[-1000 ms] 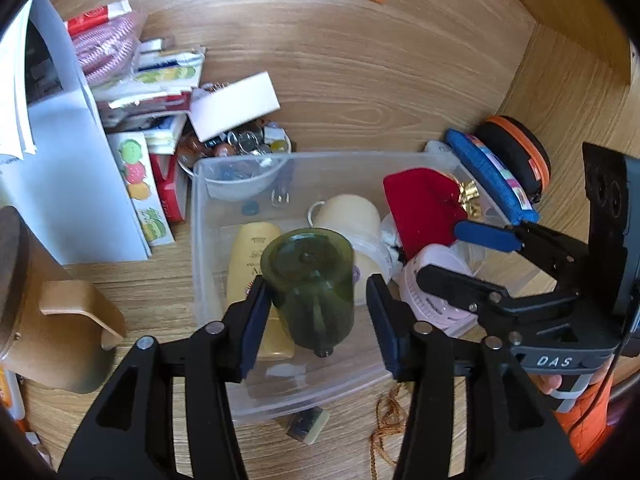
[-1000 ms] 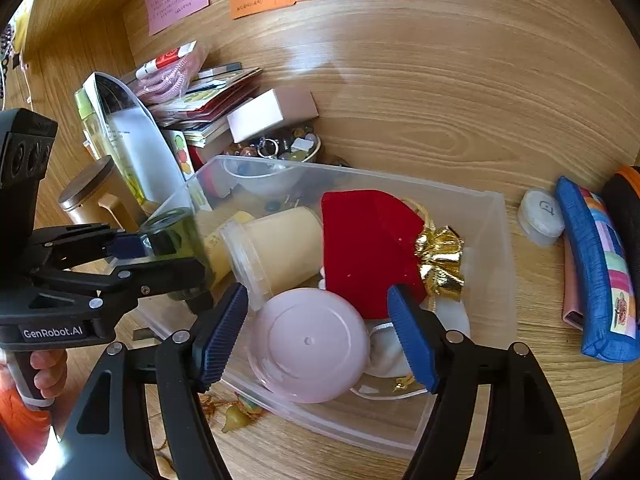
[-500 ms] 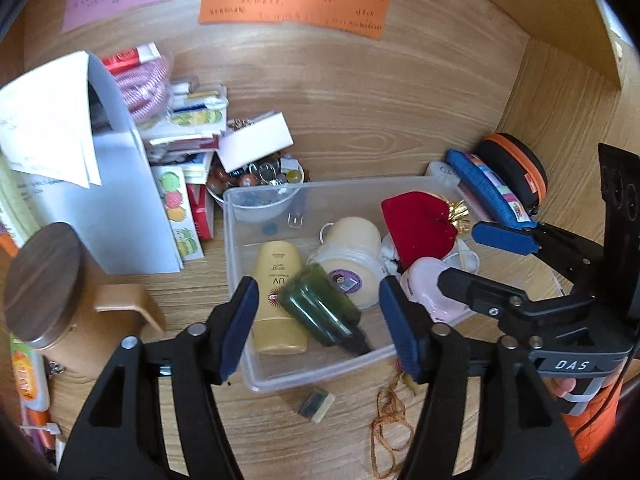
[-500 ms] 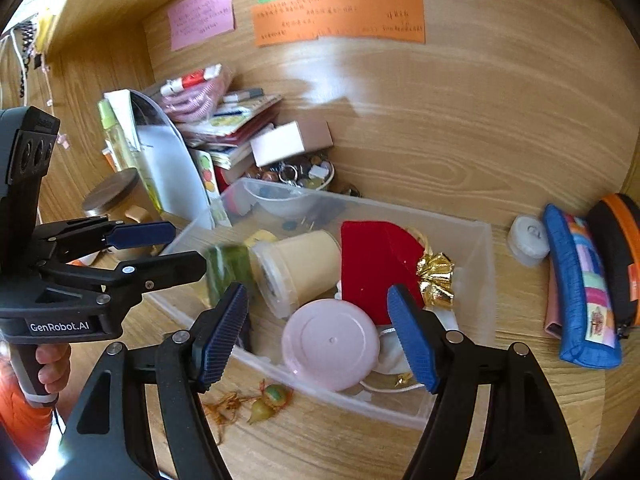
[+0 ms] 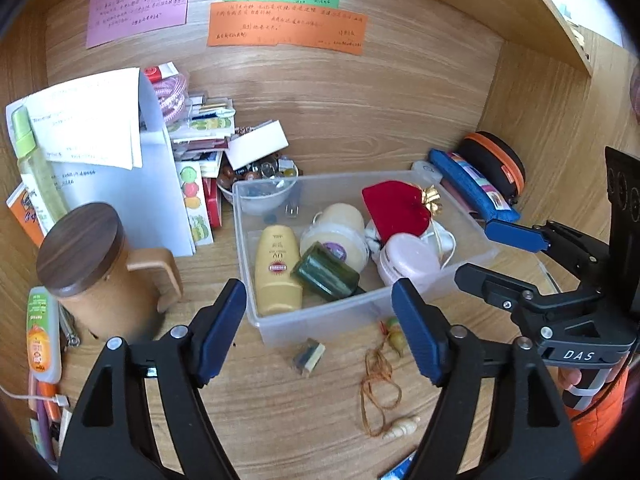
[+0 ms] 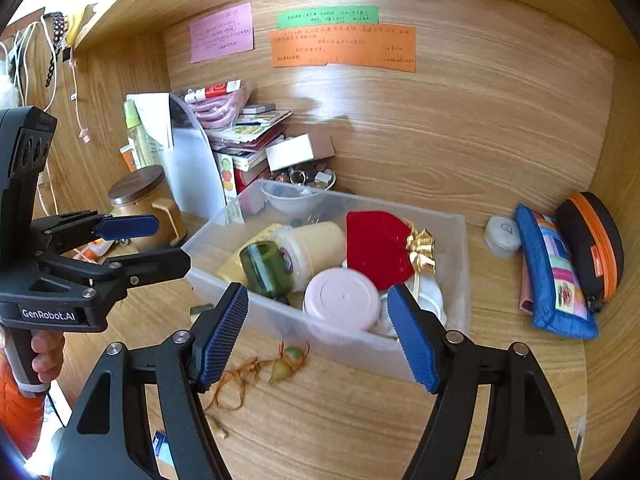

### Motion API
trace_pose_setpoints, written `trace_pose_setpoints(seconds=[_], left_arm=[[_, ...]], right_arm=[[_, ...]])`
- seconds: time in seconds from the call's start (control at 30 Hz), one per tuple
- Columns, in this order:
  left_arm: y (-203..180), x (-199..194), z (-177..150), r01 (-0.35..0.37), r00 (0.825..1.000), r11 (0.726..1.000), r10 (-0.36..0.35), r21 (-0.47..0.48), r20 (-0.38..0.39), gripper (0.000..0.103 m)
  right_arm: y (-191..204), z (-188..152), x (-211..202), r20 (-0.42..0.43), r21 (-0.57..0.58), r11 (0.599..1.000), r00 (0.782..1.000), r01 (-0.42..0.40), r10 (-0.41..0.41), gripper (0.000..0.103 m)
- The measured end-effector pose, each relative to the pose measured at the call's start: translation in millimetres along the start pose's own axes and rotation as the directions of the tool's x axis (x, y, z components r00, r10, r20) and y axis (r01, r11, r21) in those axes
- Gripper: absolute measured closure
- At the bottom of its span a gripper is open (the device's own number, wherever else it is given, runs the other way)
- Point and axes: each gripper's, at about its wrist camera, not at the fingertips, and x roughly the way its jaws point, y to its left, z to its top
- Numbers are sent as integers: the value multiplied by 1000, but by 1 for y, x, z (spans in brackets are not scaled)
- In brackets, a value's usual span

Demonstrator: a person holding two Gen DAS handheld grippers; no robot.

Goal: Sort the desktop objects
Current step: 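Lower green bottle and pink container into the bin and open both tools, then grasp the clear eraser with left tool while right tool grasps gourd ornament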

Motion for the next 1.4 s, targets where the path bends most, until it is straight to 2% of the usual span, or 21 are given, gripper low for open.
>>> trace_pose_setpoints(seconds=[0.3,0.67,0.83,0.97,1.1,1.4], left_arm=[[9,10,-26,8,999,1000,-9,-22,-50,28],[11,39,-54,7,990,1000,-9,-12,-140,28],[10,49,-57,22,985,1000,-22,-4,-168,35],[12,56,-56,29,983,1000,-30,-11,-181,38],[12,61,-54,47,980,999,-49,-15,-194,49],[13,71,-53,76,974,997,-81,-34,-209,54]], right_arm=[[4,-24,4,-45,22,1000,999,-7,8,34],[10,-53,35,-160,36,999,986,-38,43,34],[8,-57,52,-214,58,997,975,-50,62,35],[8,-57,62,-238,67,996,968,-61,76,42],[13,-55,73,-259,45,997,963,-60,69,54],[20,-52,87,-261,17,999,964,-43,46,60]])
